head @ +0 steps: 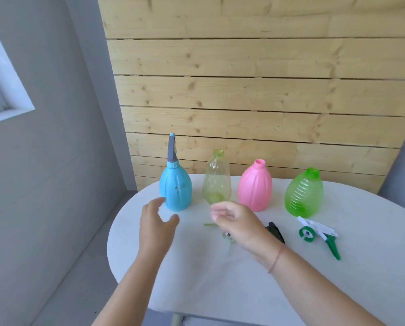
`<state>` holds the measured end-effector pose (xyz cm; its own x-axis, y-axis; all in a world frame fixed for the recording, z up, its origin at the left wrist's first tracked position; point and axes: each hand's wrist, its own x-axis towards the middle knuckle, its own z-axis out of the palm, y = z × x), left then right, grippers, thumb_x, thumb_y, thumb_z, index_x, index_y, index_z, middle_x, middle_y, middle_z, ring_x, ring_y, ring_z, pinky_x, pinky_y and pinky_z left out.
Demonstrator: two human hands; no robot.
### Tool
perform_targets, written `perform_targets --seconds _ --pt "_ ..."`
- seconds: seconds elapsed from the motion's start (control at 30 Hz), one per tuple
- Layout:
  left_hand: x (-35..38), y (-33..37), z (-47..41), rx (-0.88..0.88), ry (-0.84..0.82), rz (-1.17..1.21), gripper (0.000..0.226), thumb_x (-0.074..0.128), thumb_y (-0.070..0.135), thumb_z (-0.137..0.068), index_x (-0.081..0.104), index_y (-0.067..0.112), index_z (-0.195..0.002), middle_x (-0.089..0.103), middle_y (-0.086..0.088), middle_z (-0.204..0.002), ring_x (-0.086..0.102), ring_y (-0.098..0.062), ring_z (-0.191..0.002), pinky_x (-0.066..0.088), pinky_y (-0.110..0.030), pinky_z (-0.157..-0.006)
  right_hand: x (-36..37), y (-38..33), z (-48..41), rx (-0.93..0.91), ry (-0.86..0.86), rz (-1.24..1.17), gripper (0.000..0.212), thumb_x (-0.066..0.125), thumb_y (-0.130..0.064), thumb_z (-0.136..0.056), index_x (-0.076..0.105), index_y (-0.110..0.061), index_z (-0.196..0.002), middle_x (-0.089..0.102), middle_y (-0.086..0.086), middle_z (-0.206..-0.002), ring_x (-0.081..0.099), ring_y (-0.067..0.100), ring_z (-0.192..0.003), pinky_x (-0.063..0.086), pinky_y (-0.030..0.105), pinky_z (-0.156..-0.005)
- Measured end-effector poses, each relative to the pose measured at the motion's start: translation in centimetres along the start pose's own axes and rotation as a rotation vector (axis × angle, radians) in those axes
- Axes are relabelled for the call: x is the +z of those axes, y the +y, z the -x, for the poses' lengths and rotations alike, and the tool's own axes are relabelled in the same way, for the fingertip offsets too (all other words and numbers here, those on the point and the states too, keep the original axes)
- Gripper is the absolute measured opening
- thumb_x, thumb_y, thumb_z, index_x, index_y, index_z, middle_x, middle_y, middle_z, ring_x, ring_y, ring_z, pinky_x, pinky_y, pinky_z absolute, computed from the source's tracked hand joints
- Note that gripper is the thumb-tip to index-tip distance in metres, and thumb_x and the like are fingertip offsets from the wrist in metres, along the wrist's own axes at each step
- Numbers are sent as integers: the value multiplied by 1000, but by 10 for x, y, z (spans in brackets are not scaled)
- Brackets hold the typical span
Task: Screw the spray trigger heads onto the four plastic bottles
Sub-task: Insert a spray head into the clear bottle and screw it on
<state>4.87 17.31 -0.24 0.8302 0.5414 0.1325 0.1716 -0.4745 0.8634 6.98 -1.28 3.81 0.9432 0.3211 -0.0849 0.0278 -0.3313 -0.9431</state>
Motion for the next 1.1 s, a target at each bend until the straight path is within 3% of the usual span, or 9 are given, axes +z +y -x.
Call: perform_targets --seconds 0.1,0.23,0.3,0.4,0.5,0.63,0.87,1.0,1.1 --pt "15 33 27 58 -184 -135 31 68 19 -84 64 14 -115 64 -4 -114 56 -15 -96 41 -24 -81 -50 2 31 39 88 -28 19 56 -2 -87 66 -18 -88 70 9 -90 65 17 -80 54 23 -74" --pt "45 68 52 11 -366 -350 28 63 31 -85 65 3 -86 64 -15 -86 59 -36 -93 47 -35 -69 -94 18 62 122 225 -56 16 52 -3 -90 66 -10 -95 68 7 -84 63 15 -74 49 18 -63" --pt "61 70 59 -22 -377 -434 37 61 31 -85 58 -6 -82 61 -22 -88 57 -41 -92 41 -37 -59 -101 29 71 142 263 -85 16 53 -4 -89 67 -9 -96 69 6 -84 63 14 -74 48 18 -62" --pt "78 64 64 -42 -331 -465 28 59 32 -84 58 4 -90 68 -14 -107 61 -31 -88 33 -28 -53 -103 37 76 130 283 -90 17 54 -5 -87 68 -15 -89 71 5 -84 65 14 -76 51 16 -64" --pt "85 58 60 -36 -271 -477 30 58 32 -85 59 10 -106 65 -4 -109 61 -26 -95 39 -26 -62 -103 39 73 98 314 -71 17 55 -7 -86 68 -17 -85 71 4 -84 66 17 -80 51 30 -82" --pt "91 57 60 2 -227 -522 18 55 26 -86 50 10 -78 54 -6 -84 48 -25 -75 33 -28 -57 -99 41 72 106 319 -59 20 53 -7 -85 67 -21 -81 70 3 -82 67 16 -79 52 35 -85" --pt "80 65 64 87 -140 -347 22 57 23 -83 52 8 -67 51 -7 -67 42 -26 -63 31 -29 -54 -87 42 66 160 265 -151 17 54 -8 -85 66 -20 -81 69 11 -86 64 20 -82 54 40 -86" --pt "61 80 74 240 -140 -142 11 67 27 -79 63 21 -70 62 1 -72 51 -19 -66 37 -28 -55 -76 38 61 161 198 -343 8 62 -13 -87 67 -12 -82 65 10 -85 62 15 -73 56 21 -69" --pt "56 93 88 347 -238 -38 6 73 28 -77 70 29 -82 64 12 -74 57 -5 -72 45 -23 -65 -67 32 59 164 89 -538 16 67 -21 -85 71 -8 -91 67 6 -83 64 16 -76 56 20 -66"
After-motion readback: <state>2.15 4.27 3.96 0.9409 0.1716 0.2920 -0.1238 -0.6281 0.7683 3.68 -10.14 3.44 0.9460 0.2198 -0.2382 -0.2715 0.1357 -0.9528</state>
